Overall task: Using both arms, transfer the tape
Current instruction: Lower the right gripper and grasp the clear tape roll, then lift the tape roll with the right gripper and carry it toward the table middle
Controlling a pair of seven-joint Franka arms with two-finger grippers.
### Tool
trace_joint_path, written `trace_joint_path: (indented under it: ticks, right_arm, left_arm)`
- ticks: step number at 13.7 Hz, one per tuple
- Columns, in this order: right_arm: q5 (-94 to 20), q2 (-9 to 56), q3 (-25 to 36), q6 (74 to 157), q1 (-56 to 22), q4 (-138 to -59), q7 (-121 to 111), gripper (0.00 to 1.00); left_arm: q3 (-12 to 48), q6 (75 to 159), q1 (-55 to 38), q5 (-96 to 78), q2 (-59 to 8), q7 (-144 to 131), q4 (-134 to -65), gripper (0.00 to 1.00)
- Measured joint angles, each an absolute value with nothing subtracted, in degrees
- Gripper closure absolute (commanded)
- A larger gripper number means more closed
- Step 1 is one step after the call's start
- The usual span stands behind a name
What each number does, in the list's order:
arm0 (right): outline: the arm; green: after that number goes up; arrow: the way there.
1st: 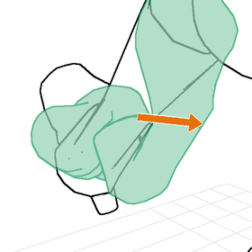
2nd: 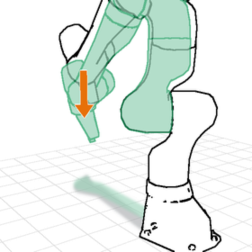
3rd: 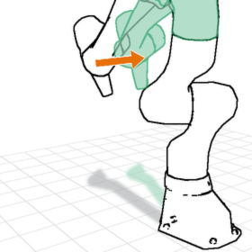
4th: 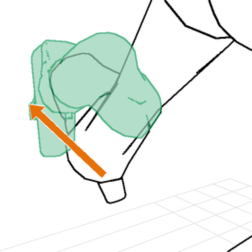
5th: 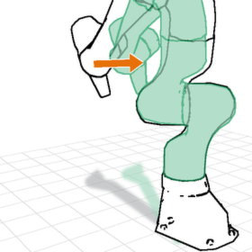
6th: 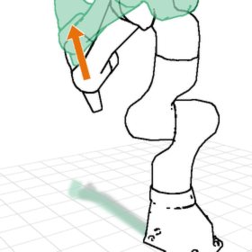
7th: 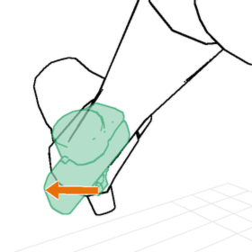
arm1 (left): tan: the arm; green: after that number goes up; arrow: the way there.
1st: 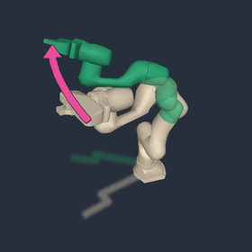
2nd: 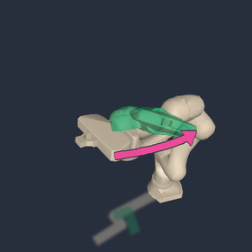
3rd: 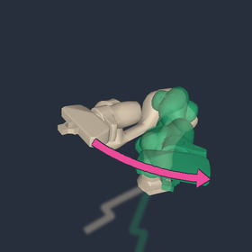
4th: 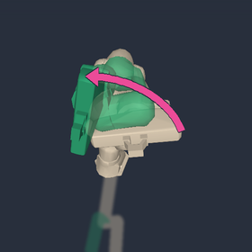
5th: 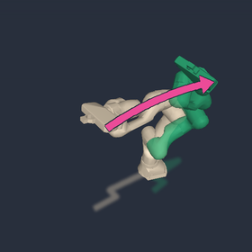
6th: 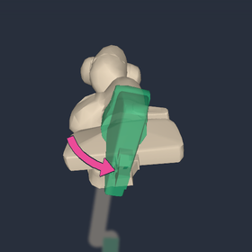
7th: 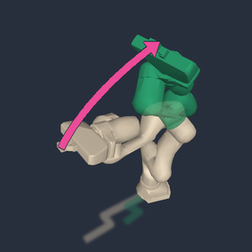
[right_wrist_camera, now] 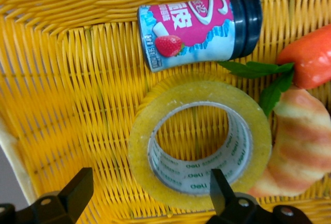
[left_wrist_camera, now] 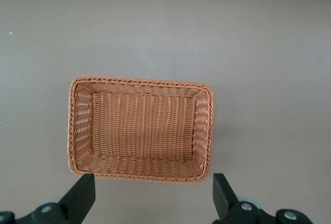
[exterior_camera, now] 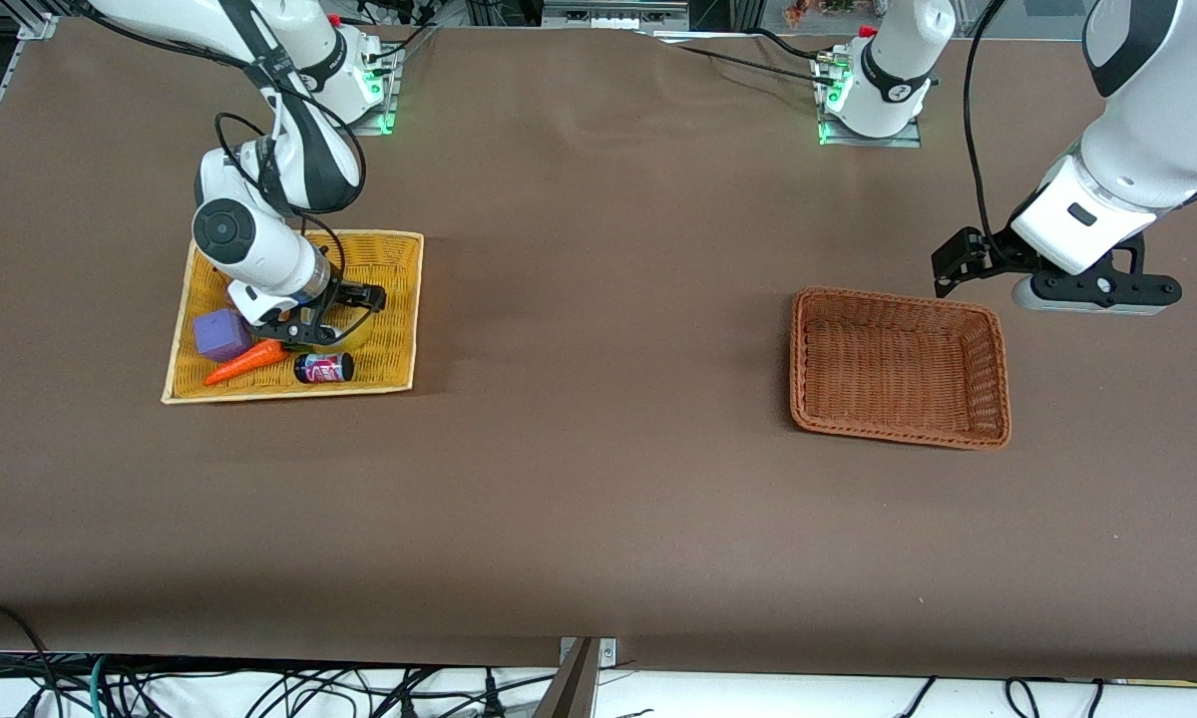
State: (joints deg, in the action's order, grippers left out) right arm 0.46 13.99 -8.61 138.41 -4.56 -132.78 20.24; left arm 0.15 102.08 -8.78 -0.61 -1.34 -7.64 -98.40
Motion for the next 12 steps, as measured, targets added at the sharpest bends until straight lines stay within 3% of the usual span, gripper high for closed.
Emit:
trace_joint_path:
  ticks: [3,4,5,6,12]
  right_arm:
    - [0.5,16.1,-8.6,141.5,-4.6,-132.9,20.2,0.00]
    - [0.5,16.8,-8.6,142.6,-4.6,-132.9,20.2,0.36]
    - [0.6,17.5,-8.6,143.5,-4.6,-133.0,20.0,0.83]
    - [0.7,18.0,-8.6,144.0,-4.6,-133.0,19.8,1.00]
    - [0.8,18.2,-8.7,144.6,-4.6,-132.8,18.2,1.00]
  left_arm:
    - [0.1,102.0,-7.8,-0.6,-1.3,-7.6,-98.4,0.00]
    - [0.1,102.0,-7.5,-0.6,-1.3,-7.5,-98.4,0.00]
    - [0.1,102.0,-7.0,-0.6,-1.3,-7.0,-98.4,0.00]
    - [0.0,102.0,-6.0,-0.6,-1.3,-5.5,-98.4,0.00]
    - [0.1,102.0,-2.3,-0.6,-1.6,-1.0,-98.4,0.00]
